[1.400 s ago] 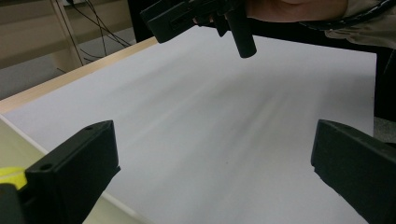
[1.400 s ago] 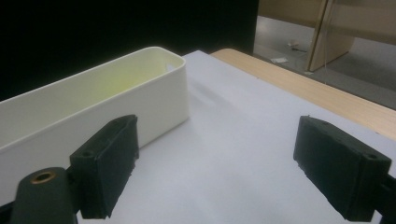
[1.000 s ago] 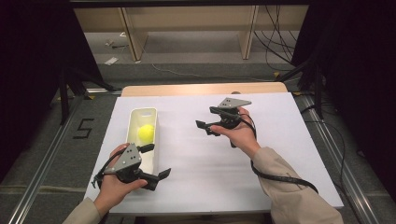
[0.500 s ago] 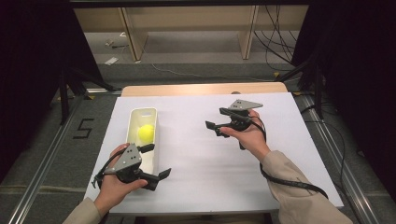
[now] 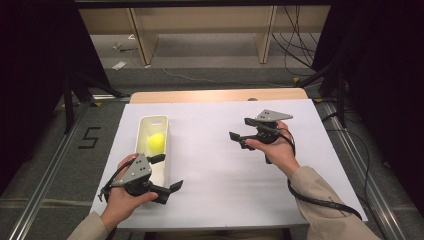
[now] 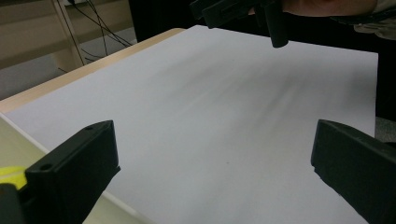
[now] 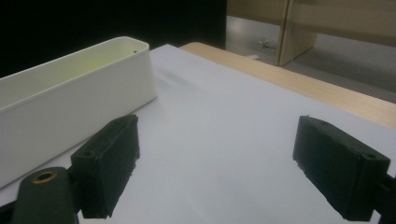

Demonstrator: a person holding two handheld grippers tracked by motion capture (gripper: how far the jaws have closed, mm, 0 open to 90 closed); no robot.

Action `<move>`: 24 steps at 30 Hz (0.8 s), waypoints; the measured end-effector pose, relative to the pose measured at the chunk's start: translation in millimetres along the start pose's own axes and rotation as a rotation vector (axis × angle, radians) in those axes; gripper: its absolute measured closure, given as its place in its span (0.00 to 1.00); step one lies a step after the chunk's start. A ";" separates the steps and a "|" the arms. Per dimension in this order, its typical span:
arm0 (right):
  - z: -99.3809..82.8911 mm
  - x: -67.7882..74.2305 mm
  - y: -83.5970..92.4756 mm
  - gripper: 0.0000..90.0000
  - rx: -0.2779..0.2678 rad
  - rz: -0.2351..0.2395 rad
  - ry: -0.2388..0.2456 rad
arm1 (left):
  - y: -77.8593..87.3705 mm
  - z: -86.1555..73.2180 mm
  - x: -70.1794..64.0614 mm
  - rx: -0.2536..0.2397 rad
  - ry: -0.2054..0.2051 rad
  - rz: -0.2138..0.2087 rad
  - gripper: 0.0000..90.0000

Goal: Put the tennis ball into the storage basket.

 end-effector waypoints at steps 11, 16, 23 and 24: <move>-7.4 -4.8 16.8 0.17 0.000 -0.022 -0.006 | 0.1 0.2 0.4 -0.001 -0.001 0.002 0.00; -12.6 -6.1 23.9 0.17 0.004 -0.032 -0.009 | 0.1 0.1 0.2 0.000 -0.001 0.002 0.00; -19.5 -7.5 34.6 0.17 0.002 -0.043 -0.019 | 0.0 0.4 0.4 -0.001 0.000 0.003 0.00; -20.4 -8.0 35.7 0.17 0.001 -0.045 -0.018 | 0.1 0.4 0.4 -0.001 0.000 0.003 0.00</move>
Point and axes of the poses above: each handheld gripper's, and its own axes: y roughly backward along the jaws, z roughly out of its top, x roughly to its left, the point moved 10 cm from there along -y, roughly forward along the jaws, and after that the axes turned 6 degrees about z, right-handed, at the moved point
